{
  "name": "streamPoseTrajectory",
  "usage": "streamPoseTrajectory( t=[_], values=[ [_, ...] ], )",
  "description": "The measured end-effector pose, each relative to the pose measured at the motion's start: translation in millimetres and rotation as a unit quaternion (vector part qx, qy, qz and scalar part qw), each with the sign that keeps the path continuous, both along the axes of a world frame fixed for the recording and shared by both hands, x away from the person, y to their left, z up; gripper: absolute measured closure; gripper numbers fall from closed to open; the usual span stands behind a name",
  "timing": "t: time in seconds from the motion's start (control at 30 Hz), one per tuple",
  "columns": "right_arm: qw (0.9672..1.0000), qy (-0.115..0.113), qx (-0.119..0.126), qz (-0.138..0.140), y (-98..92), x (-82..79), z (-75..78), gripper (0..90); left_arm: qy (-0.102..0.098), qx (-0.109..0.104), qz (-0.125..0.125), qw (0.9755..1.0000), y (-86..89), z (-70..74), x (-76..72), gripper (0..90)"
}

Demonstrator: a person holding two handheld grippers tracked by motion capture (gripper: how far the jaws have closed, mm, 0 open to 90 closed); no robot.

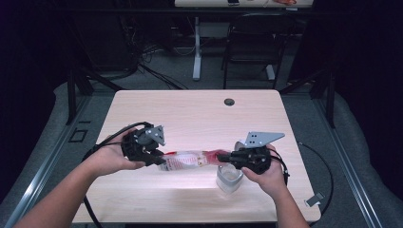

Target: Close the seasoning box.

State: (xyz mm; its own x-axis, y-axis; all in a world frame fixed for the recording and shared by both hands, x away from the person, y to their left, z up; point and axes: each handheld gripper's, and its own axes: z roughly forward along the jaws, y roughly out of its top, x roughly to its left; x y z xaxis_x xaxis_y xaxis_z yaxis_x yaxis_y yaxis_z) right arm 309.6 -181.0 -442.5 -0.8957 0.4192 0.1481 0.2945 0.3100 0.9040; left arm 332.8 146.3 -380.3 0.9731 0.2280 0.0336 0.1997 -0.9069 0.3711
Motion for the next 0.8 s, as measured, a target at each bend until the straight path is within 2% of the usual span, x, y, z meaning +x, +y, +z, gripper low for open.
streamPoseTrajectory(
  t=[0.33, 0.8],
  values=[
    [0.9998, 0.014, 0.013, 0.003, -4.5, 1.1, -1.5, 89.7, -0.005, 0.012, -0.007, 0.9999, -5.2, 7.0, 0.3, 77.1],
    [0.9995, 0.021, 0.025, 0.001, -9.3, 0.1, -3.2, 89.7, -0.006, 0.036, -0.017, 0.9992, -14.1, 17.2, 0.5, 77.4]
  ],
)
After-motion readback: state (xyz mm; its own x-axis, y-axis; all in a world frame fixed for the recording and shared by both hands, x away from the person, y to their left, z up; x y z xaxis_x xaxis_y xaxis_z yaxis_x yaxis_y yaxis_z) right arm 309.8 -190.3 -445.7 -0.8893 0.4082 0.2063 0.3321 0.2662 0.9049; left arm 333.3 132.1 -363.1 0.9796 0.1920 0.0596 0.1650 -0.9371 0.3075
